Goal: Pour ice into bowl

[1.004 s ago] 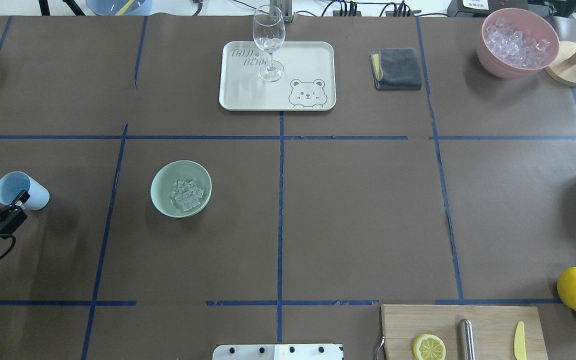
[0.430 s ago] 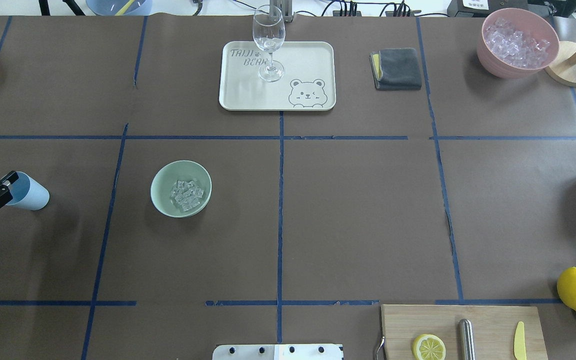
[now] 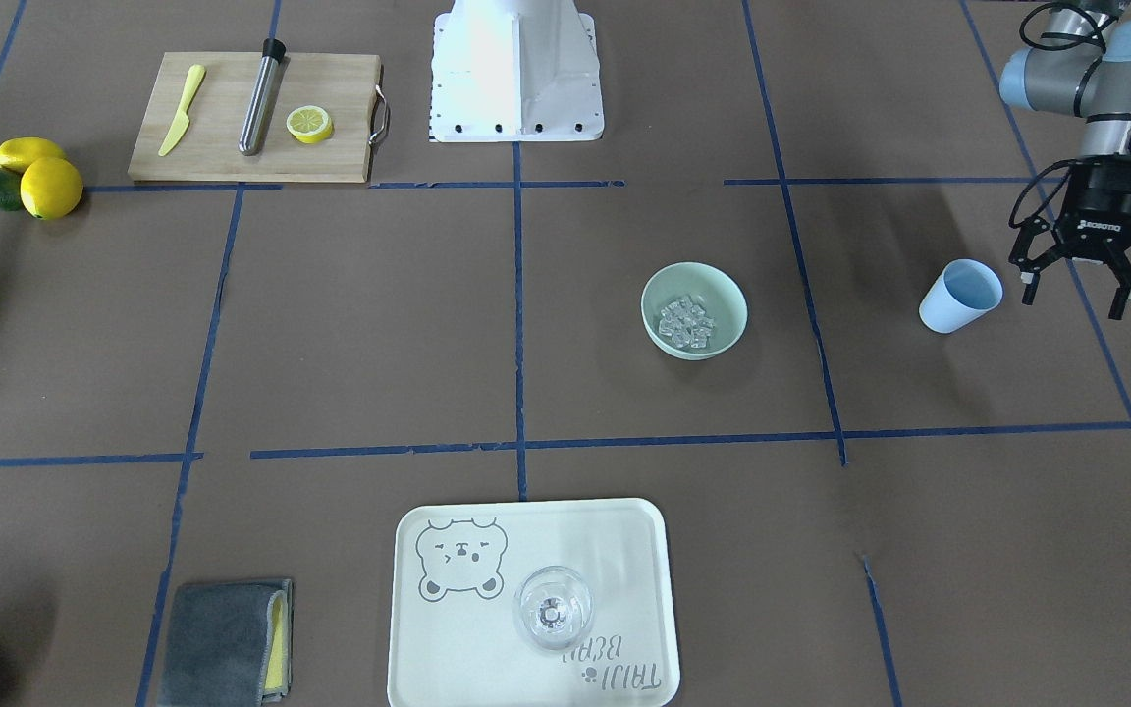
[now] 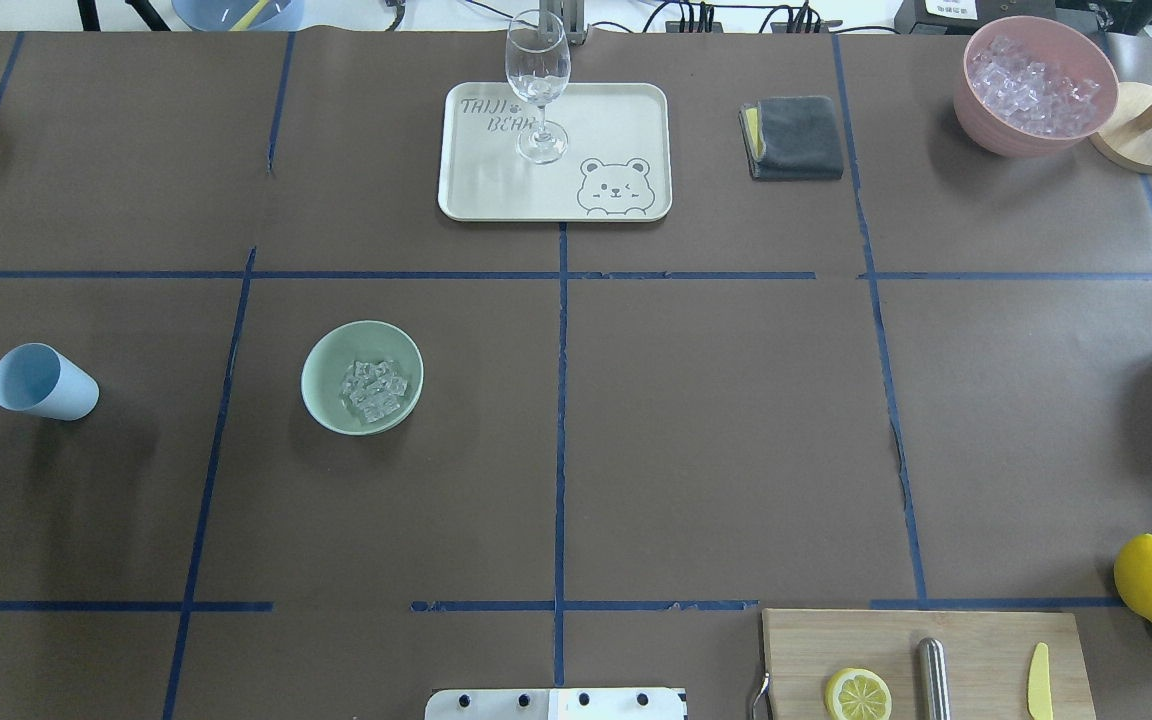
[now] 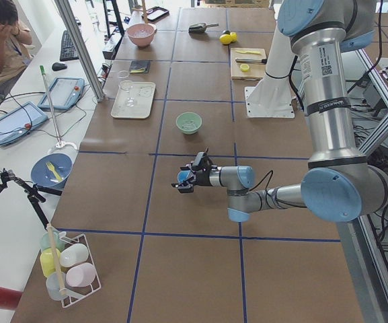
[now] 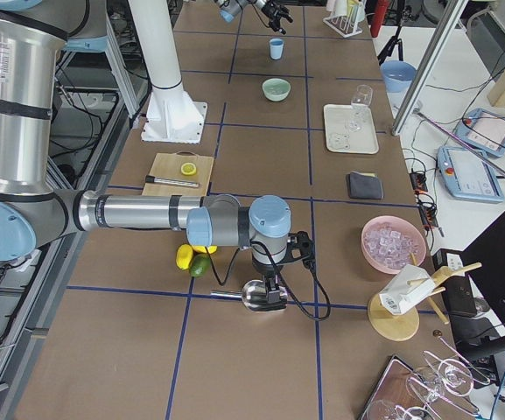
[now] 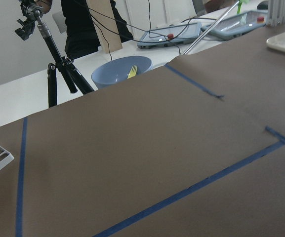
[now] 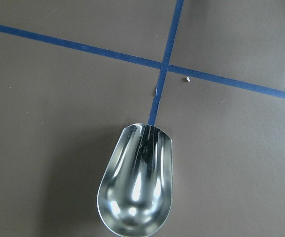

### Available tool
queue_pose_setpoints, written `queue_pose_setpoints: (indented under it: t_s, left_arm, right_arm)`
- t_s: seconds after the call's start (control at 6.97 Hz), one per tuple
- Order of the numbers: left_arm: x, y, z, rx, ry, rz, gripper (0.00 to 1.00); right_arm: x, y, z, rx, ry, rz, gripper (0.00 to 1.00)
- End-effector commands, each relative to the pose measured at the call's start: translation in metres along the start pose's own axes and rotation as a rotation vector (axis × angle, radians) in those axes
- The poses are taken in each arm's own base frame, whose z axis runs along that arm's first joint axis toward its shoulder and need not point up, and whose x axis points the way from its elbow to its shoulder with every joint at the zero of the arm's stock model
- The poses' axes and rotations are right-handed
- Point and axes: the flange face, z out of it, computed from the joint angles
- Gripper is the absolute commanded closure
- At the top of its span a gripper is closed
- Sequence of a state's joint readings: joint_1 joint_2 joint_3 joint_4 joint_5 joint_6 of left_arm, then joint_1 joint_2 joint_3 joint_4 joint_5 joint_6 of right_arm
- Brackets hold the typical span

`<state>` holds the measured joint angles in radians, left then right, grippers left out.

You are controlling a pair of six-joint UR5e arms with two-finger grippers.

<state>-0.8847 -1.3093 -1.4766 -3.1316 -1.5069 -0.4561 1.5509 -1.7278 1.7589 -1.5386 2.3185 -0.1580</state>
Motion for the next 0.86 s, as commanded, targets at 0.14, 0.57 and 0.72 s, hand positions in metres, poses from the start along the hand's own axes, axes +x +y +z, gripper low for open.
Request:
queue_pose_setpoints:
  t_s: [0.14,0.57,0.72]
  left_arm:
    - [-0.11,-0.038,-0.018,-0.252,-0.011,0.039,0.0]
    - [-0.178,-0.067,-0.009,-0.675,0.047,-0.39,0.0]
    - [-0.191,-0.077,-0.008,-0.773,0.021,-0.464,0.0]
  right_arm:
    - [0.0,-0.001,0.0,0.002,-0.001,0.0,0.0]
    - [0.0,-0.001,-0.001,0.004,0.0,0.001,0.0]
    - [0.0,-0.001,-0.001,0.004,0.0,0.001,0.0]
